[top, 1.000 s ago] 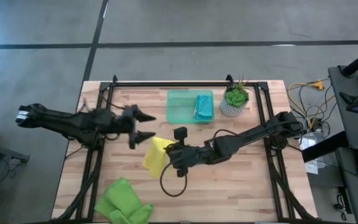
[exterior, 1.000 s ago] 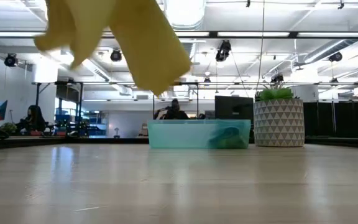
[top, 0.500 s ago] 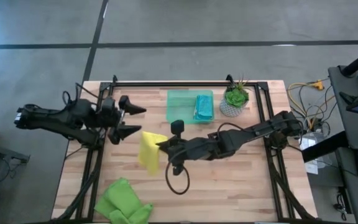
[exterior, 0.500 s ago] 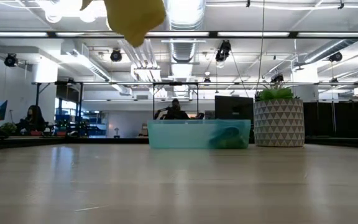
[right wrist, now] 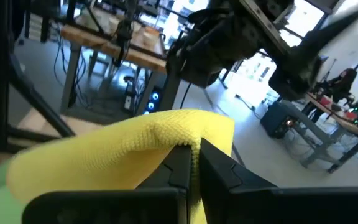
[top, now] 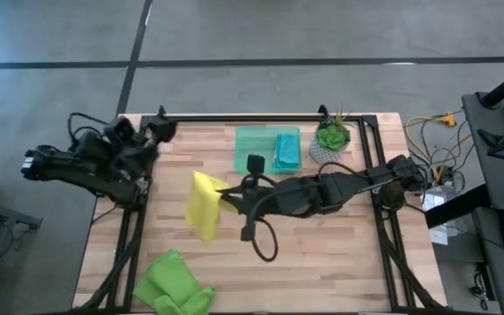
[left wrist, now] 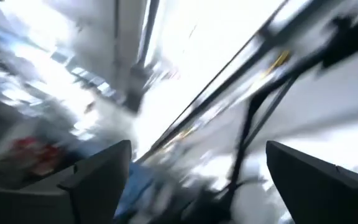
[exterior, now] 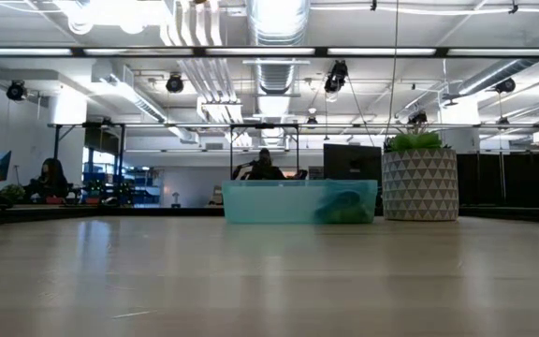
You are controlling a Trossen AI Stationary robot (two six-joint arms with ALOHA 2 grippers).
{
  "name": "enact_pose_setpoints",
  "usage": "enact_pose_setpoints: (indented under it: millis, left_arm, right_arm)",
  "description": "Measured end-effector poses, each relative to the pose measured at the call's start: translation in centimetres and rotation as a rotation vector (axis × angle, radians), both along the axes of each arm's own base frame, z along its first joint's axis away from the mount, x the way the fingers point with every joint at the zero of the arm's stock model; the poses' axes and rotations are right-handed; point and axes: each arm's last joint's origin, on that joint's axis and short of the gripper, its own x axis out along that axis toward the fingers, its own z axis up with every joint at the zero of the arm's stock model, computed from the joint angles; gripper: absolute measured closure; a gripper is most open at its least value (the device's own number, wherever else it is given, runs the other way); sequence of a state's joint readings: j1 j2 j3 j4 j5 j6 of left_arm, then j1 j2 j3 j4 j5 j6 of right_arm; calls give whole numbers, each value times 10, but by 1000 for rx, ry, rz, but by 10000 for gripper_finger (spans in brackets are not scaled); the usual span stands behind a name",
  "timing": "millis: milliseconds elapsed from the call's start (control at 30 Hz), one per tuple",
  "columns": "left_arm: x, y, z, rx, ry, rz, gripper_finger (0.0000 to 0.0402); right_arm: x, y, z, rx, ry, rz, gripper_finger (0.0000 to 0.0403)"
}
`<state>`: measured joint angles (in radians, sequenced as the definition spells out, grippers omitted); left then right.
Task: Fold microfiber towels
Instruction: Fold the yellow microfiber cloth
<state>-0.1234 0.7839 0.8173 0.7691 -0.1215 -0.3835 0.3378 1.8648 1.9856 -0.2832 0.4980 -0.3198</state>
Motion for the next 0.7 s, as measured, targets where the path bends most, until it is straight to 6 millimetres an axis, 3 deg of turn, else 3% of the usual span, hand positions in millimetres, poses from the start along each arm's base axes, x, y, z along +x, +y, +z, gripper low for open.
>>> enact_pose_setpoints:
  millis: [133, 333, 500, 700]
  left_arm:
    - [-4, 2, 6, -153, -75, -67, 47]
    - [5, 2, -2, -213, 37, -77, 36]
    - [12, 1, -12, -180, 171, -88, 5]
    - [17, -6, -14, -46, 195, -245, 4]
  right_arm:
    - [-2, -1, 9, 54, -32, -6, 392]
    - [-6, -2, 23, 83, -73, -4, 392]
    - [-11, -1, 42, 126, -131, 88, 392]
    - [-15, -2, 53, 180, -160, 172, 392]
